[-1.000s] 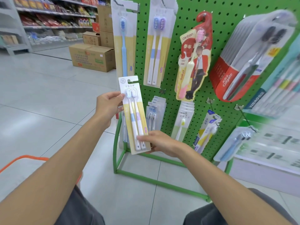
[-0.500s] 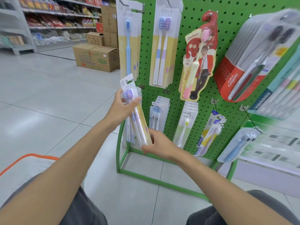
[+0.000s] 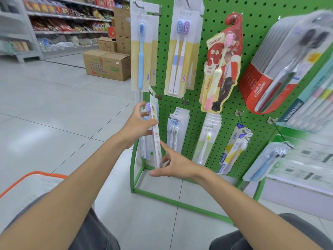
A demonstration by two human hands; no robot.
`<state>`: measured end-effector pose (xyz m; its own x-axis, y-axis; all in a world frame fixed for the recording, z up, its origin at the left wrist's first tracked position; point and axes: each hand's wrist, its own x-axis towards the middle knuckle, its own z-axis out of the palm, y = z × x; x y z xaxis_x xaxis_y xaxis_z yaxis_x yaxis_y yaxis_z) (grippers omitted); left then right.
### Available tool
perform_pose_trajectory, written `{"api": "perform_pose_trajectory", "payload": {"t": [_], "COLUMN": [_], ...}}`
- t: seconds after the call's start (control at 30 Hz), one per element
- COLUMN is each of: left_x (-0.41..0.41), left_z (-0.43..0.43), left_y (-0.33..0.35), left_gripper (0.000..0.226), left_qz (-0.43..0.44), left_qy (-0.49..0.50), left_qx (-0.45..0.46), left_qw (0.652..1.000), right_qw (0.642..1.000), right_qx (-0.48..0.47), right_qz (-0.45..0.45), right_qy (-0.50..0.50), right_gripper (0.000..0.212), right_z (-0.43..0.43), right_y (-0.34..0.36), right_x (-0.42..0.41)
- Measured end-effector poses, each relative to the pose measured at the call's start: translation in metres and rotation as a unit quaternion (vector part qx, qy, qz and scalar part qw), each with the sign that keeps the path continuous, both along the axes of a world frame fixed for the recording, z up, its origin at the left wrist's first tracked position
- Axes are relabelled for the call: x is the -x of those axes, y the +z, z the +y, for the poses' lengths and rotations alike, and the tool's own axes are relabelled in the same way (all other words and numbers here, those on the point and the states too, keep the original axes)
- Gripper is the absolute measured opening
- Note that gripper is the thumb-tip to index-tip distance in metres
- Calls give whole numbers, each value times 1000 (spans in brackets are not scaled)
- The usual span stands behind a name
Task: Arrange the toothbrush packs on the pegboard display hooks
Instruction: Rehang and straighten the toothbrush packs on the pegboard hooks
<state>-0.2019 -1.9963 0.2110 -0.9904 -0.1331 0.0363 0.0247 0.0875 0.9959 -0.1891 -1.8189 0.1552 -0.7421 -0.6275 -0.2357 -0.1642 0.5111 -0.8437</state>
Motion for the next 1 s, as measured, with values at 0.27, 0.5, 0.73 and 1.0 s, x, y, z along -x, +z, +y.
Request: {"api": "perform_pose_trajectory", "payload": {"t": [0.27, 0.5, 0.73, 1.0], "left_x": [1, -3, -6, -9], "left_z": [2, 9, 16, 20], "left_y": [-3, -8, -13, -14], "left_gripper": [58, 50, 50, 50], "left_qz": [-35, -90, -147, -173], "left_qy": [-39, -114, -175, -224], "left_qx": [-27, -76, -34, -71], "left_qw": [998, 986, 973, 956], "right_qw": [998, 998, 951, 925], "right_qx": [19, 20, 209, 286], "right_qz": [-53, -2, -46, -38], "right_qy": [21, -65, -222, -248], "right_gripper": [64, 24, 34, 20], "right_z": [2, 3, 22, 37], "right_y": [-4, 6, 32, 50], "right_x": [8, 15, 40, 43]}}
